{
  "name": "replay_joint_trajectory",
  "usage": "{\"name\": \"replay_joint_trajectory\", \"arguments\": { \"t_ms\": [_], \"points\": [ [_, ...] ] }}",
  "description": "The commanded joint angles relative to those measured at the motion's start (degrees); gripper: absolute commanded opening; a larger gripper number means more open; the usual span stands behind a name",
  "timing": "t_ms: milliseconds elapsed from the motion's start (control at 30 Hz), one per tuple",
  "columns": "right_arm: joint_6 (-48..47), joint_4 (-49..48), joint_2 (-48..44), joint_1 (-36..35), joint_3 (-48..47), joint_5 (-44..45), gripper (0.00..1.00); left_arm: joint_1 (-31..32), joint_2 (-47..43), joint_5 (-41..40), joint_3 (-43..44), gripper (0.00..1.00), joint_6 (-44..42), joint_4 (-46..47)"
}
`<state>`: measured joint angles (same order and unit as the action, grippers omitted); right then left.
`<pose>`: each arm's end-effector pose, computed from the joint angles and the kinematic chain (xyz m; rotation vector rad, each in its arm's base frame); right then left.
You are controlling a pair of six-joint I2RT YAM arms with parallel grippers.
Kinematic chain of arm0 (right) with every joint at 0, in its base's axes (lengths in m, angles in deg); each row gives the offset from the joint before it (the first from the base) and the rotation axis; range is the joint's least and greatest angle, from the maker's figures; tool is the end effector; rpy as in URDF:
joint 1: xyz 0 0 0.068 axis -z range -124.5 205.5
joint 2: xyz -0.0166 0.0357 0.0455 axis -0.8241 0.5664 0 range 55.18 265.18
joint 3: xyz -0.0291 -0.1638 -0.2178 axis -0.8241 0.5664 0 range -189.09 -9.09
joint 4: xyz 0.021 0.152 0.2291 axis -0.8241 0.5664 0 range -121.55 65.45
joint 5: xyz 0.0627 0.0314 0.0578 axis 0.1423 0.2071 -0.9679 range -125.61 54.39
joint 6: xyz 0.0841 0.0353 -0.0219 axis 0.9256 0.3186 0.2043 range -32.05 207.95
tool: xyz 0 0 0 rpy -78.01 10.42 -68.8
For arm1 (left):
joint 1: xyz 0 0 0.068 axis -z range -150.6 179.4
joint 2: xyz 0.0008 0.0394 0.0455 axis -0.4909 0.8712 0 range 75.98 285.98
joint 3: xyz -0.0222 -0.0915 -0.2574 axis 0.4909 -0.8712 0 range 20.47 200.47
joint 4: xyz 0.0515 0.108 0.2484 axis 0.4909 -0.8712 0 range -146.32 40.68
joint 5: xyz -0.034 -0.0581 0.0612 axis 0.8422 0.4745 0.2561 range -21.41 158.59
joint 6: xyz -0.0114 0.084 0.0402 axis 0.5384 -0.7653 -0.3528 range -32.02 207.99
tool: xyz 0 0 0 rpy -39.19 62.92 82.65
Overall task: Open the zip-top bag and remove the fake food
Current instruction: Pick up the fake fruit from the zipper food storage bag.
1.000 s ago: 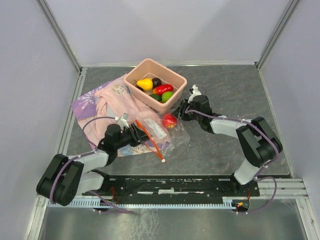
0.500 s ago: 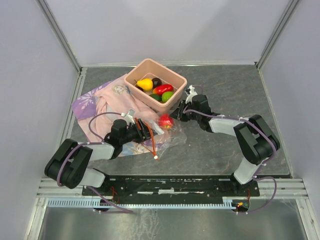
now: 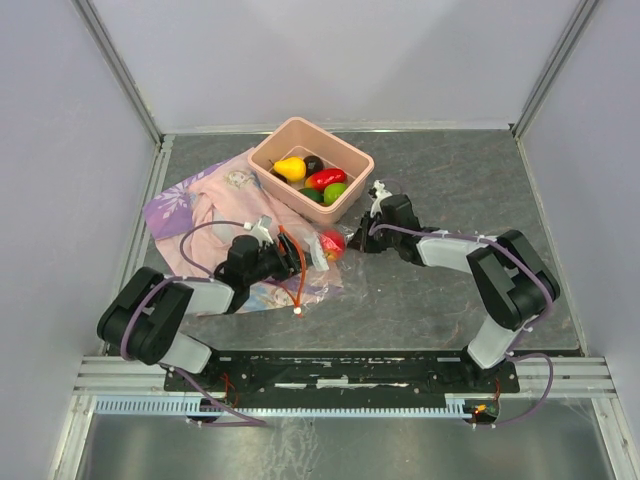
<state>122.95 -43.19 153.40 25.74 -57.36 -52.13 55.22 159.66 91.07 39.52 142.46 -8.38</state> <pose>0.3293 0.2160 0.1195 -0.0580 2.3747 0.9053 0.2523 -0.1580 0.1066 -0.2648 2.1765 -1.2462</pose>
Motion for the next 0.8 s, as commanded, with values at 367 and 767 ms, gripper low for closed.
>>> {"name": "replay_joint_trajectory", "arguments": {
  "t_ms": [367,767],
  "points": [
    [-8.1,-2.2,-12.9,-1.3,3.7,1.8,0.31,0.6,2.2,-0.7,3.2,0.71,-3.1,3.8],
    [-6.2,-0.4,-2.8,-1.1,-6.1,6.9,0.3,0.6,0.9,0.5,3.9,0.71,-3.0,3.6]
  ]
}}
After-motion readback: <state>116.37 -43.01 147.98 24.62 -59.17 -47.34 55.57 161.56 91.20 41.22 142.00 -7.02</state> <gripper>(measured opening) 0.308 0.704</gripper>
